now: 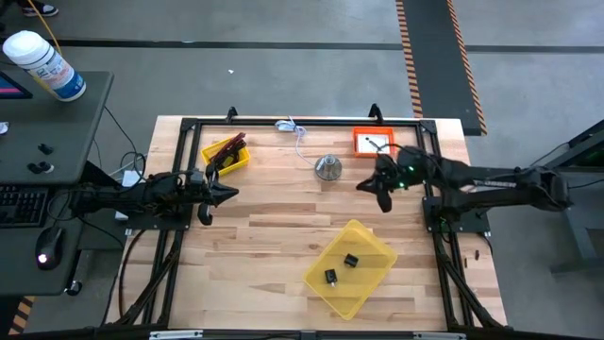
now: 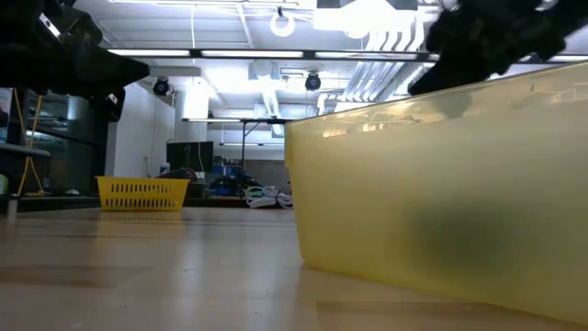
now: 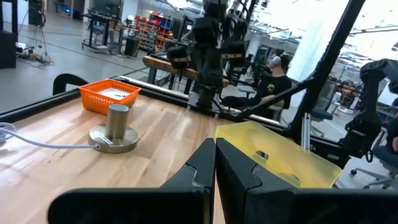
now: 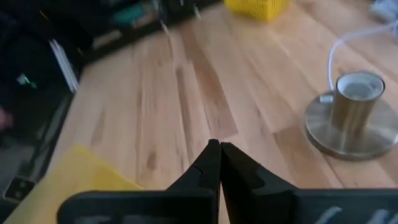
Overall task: Pick and place items into bin
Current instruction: Return to Home Position
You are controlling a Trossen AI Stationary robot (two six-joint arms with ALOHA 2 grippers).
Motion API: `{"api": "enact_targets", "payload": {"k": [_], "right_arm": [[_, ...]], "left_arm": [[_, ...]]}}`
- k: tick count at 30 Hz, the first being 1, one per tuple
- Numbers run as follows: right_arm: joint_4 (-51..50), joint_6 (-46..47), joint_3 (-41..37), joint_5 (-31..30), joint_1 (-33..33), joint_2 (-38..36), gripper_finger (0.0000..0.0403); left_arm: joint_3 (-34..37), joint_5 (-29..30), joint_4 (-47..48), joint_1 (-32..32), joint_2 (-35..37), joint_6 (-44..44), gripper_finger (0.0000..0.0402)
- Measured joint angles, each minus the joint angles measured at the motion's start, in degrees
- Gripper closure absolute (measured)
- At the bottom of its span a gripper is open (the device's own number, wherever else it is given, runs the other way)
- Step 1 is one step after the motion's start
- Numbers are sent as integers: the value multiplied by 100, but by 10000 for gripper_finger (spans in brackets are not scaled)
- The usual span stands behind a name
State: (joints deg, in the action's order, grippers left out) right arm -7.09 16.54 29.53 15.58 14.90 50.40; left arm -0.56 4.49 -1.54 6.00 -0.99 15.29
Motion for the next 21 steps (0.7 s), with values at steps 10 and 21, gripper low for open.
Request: {"api": "enact_targets", "payload": {"k": [10, 21], "right_arm": [[630, 114, -1037, -1004, -589, -1833, 402], [537, 136, -1848, -1293, -924, -3619, 403]], "left_arm": [[0, 0, 0, 0, 0, -5, 401], [0, 0, 0, 0, 0, -5, 401]]}}
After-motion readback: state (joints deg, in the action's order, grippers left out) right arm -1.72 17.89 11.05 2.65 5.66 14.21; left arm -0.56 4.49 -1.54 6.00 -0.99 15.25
